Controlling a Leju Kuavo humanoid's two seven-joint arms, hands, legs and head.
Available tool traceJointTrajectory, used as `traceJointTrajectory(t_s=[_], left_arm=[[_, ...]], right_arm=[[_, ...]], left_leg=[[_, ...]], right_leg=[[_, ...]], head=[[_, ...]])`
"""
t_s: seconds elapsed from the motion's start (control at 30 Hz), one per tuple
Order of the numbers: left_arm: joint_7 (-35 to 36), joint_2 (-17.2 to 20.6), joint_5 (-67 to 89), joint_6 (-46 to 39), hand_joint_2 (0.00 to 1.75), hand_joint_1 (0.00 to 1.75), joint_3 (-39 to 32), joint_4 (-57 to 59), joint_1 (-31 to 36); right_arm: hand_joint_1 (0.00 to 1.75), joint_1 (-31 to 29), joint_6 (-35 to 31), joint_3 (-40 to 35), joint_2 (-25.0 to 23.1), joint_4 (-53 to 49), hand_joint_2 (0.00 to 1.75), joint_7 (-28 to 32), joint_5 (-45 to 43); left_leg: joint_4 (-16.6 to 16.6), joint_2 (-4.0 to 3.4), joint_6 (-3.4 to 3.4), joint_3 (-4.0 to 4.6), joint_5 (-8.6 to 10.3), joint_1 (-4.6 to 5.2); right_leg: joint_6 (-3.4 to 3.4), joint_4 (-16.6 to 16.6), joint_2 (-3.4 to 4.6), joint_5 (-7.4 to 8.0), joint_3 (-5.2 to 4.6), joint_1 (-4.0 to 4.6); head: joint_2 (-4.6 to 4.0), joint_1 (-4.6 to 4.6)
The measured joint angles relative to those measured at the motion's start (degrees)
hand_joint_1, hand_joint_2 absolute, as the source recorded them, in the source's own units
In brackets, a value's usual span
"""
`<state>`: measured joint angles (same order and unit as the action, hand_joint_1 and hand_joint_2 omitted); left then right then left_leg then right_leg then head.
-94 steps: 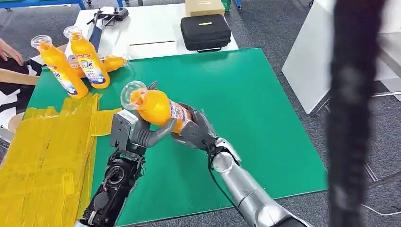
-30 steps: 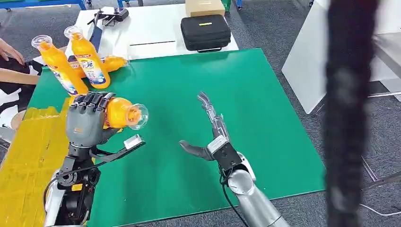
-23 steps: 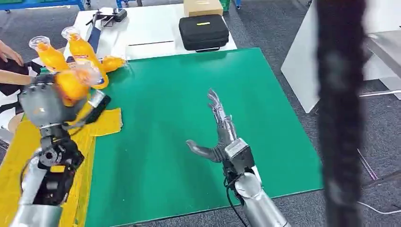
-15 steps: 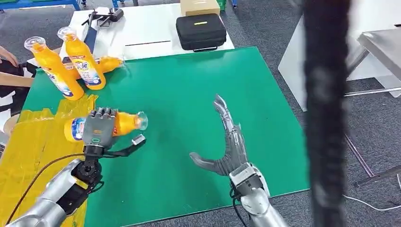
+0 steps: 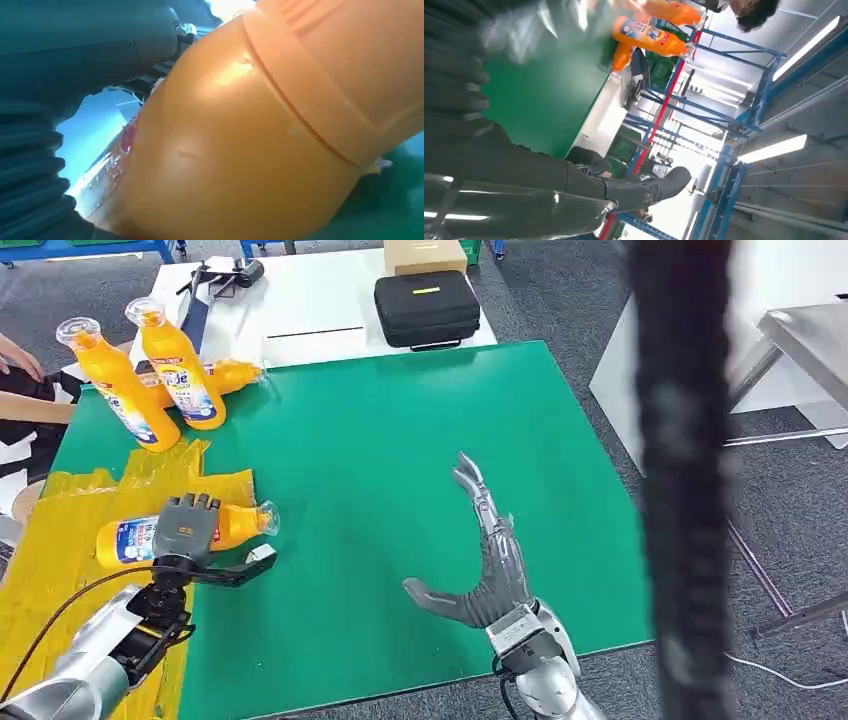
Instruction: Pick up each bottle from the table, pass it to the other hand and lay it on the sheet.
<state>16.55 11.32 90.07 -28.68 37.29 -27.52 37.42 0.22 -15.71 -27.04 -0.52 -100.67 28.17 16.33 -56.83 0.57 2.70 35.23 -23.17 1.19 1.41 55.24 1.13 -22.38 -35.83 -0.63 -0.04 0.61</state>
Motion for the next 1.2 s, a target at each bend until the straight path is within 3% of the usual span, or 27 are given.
traceJointTrajectory(t_s=[0.37, 0.4, 0.43, 0.47, 0.67, 0.8, 1.03, 1.2], left_arm=[[6.7, -1.2, 0.1, -2.3, 1.75, 1.75, -4.9, 2.2, 0.5], [7.0, -1.3, 0.1, -2.4, 1.75, 1.54, -5.2, 2.2, 0.5], [7.1, -1.3, 0.1, -2.5, 1.75, 0.56, -5.4, 2.3, 0.5], [7.6, -1.3, 0.1, -2.7, 1.75, 0.00, -5.7, 2.3, 0.5], [13.1, -1.5, -0.6, -7.6, 1.75, 0.00, -7.0, 2.3, -0.1], [8.0, -2.3, -2.4, -11.0, 1.75, 0.00, -11.5, 1.7, -1.4], [-8.7, -6.0, -8.7, -11.5, 1.75, 0.00, -27.9, -6.0, -5.7], [-29.6, -10.1, -27.5, -9.4, 1.75, 0.00, -37.8, -8.4, -7.1]], right_arm=[[0.00, 0.0, 1.9, 0.2, -0.8, 0.0, 1.75, -1.3, 0.8], [0.00, 0.0, 1.9, 0.2, -0.9, 0.0, 1.75, -1.3, 0.8], [0.00, 0.0, 1.9, 0.2, -1.0, 0.0, 1.75, -1.3, 0.8], [0.00, 0.0, 1.9, 0.2, -1.0, 0.0, 1.75, -1.4, 0.9], [0.00, -0.3, 2.0, 0.2, -1.6, 0.0, 1.75, -2.3, 1.3], [0.00, -0.3, 1.9, 0.2, -1.6, 0.0, 1.75, -2.5, 1.7], [0.00, -0.4, 1.8, 0.2, -1.6, 0.7, 1.75, -3.1, 1.3], [0.00, -0.6, 1.1, 0.2, -1.6, 1.7, 1.75, -2.8, -0.3]], left_leg=[[0.0, -0.01, -0.02, -0.05, 0.01, -0.02], [0.0, -0.01, -0.02, -0.04, 0.01, -0.01], [0.0, -0.01, -0.02, -0.04, 0.01, -0.01], [0.0, 0.00, -0.02, -0.04, 0.01, -0.01], [0.0, 0.03, -0.01, -0.01, 0.01, -0.01], [0.0, 0.07, -0.01, 0.01, 0.02, -0.01], [0.0, 0.06, -0.01, 0.05, 0.01, 0.01], [0.0, 0.08, 0.00, 0.05, 0.01, 0.01]], right_leg=[[0.00, 0.0, 0.00, 0.00, 0.04, 0.01], [0.00, 0.0, 0.00, 0.00, 0.03, 0.01], [0.00, 0.0, 0.00, 0.00, 0.03, 0.01], [0.00, 0.0, 0.00, 0.00, 0.03, 0.01], [0.00, 0.0, 0.00, 0.00, 0.02, 0.01], [0.00, 0.0, -0.04, 0.00, 0.02, 0.00], [0.00, 0.0, -0.04, 0.00, -0.02, -0.01], [0.00, 0.0, -0.06, 0.00, -0.02, 0.00]], head=[[0.00, -0.02], [0.00, 0.00], [0.00, -0.02], [0.00, -0.02], [0.00, -0.02], [0.00, 0.00], [0.00, 0.00], [0.00, 0.00]])
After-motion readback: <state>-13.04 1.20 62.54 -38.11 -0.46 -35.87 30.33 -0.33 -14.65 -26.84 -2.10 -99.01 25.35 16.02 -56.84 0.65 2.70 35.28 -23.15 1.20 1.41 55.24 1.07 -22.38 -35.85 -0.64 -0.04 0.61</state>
